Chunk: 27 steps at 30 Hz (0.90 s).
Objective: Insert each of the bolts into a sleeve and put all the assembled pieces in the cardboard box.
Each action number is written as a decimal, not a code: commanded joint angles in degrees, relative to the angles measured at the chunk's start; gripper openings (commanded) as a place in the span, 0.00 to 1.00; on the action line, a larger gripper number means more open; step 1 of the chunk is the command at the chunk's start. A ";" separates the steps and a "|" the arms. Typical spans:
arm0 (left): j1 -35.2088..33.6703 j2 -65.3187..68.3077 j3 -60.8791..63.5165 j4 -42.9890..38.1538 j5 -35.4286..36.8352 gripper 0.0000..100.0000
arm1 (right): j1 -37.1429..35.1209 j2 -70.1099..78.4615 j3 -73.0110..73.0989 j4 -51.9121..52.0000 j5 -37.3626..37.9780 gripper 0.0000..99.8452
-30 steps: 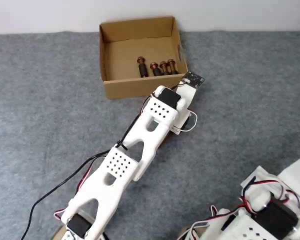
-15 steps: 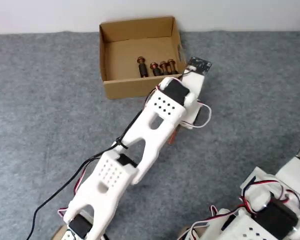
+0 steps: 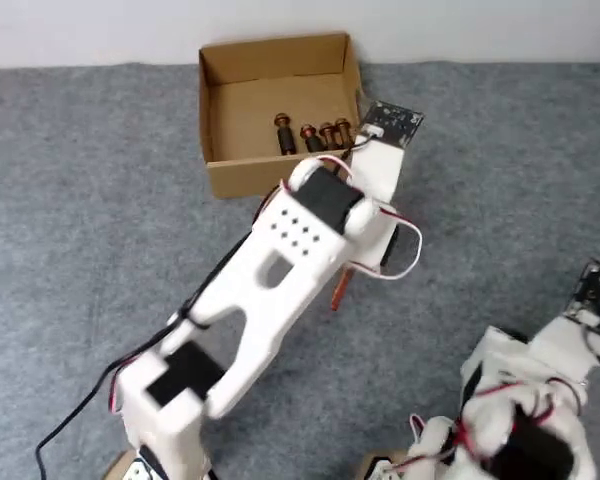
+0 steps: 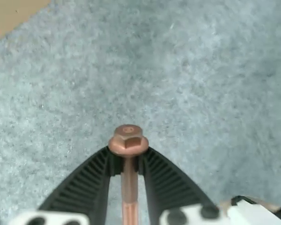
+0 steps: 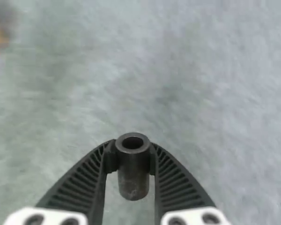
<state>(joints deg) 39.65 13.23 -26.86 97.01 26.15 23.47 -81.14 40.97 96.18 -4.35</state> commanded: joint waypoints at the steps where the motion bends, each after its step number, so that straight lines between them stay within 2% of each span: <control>1: 0.53 -12.40 6.46 -5.01 0.53 0.00 | -9.45 -3.74 -0.18 -1.27 -4.04 0.01; 5: 0.53 -23.30 17.71 -9.14 0.53 0.00 | -16.57 -5.85 -0.18 -1.80 -6.33 0.01; 12: 0.26 -44.22 37.49 -17.05 0.18 0.00 | -21.85 -6.02 -0.18 -5.23 -6.51 0.01; 16: 0.00 -56.18 49.36 -20.04 0.18 0.00 | -27.74 -6.29 -0.18 -6.02 -6.33 0.01; 23: -5.36 -74.99 64.31 -26.37 0.18 0.00 | -42.42 -6.11 -0.18 -6.55 -6.33 0.01; 27: -8.79 -85.80 70.81 -33.05 0.18 0.00 | -49.10 -6.46 2.20 -9.71 -6.42 0.01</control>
<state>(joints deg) 32.97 -64.75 41.63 69.67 26.51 -21.63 -87.30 41.67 89.58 -10.24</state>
